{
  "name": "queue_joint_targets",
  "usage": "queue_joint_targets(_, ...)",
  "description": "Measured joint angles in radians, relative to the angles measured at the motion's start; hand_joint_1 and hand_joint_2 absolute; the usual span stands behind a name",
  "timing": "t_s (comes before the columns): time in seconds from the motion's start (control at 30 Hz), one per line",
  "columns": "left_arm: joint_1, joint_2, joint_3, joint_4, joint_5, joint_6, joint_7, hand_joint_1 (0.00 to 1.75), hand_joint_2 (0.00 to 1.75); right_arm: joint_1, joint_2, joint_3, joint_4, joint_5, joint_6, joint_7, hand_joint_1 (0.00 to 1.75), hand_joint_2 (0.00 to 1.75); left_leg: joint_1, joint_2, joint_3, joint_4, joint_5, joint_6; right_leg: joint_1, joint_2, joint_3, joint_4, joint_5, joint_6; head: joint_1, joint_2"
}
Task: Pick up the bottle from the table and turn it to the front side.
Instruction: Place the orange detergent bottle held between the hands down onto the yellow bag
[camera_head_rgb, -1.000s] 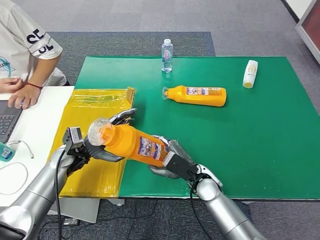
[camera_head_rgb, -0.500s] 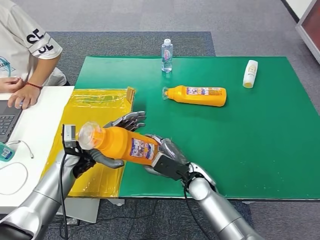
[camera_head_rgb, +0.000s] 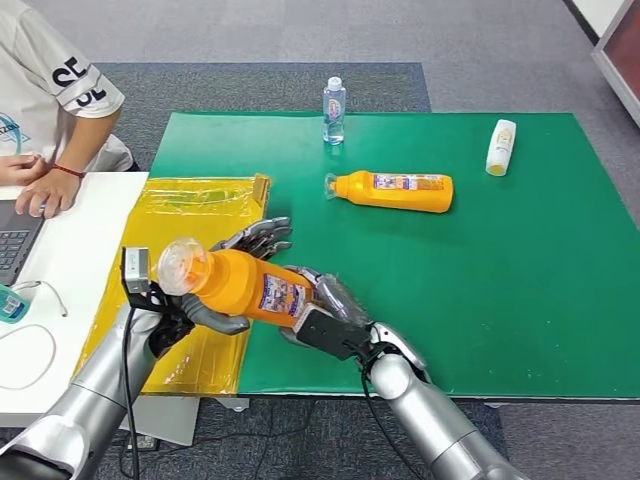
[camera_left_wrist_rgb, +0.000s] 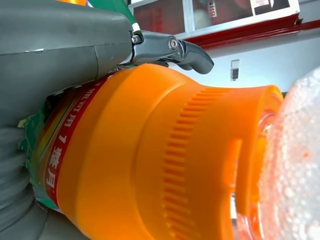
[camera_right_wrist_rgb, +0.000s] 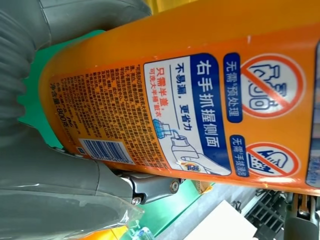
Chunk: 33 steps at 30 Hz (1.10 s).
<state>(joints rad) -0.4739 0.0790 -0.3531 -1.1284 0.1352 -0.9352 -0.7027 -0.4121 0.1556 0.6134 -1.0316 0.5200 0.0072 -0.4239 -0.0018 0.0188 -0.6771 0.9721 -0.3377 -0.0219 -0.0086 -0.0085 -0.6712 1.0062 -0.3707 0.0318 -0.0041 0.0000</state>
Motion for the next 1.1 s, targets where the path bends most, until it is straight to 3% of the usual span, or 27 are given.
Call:
queue_joint_targets(0.07,0.001,0.000,0.001,0.002,-0.001,-0.002,0.000,1.75,1.75,0.000,0.000,0.000,0.001,0.001,-0.001,0.001,1.75,1.75,0.000,0.000,0.000,0.000,0.000,0.000,0.000,0.000,0.000,0.000,0.000,0.000,0.000,0.000)
queue_joint_targets(0.83,0.023,-0.006,0.014,0.002,-0.020,0.022,0.000,1.75,1.75,0.015,0.000,0.007,0.006,0.009,-0.018,0.012,1.71,1.75,0.000,0.000,-0.003,0.000,0.001,0.000,0.000,0.000,-0.003,0.000,0.001,0.001,0.000,0.000)
queue_joint_targets(0.97,0.029,-0.010,0.016,0.001,-0.026,0.034,-0.001,1.75,1.75,0.021,0.000,0.005,0.006,0.002,-0.019,0.012,0.00,1.75,0.000,0.000,-0.003,0.000,0.000,0.000,0.000,0.000,-0.003,0.000,0.001,0.001,0.000,0.000)
queue_joint_targets(1.1,0.055,-0.014,0.017,-0.032,-0.061,0.100,-0.001,1.75,1.75,0.035,-0.003,-0.019,0.004,-0.056,0.002,0.002,0.00,1.75,0.000,0.000,-0.002,0.000,0.000,0.000,0.000,0.000,-0.002,0.000,0.001,0.001,0.000,0.000)
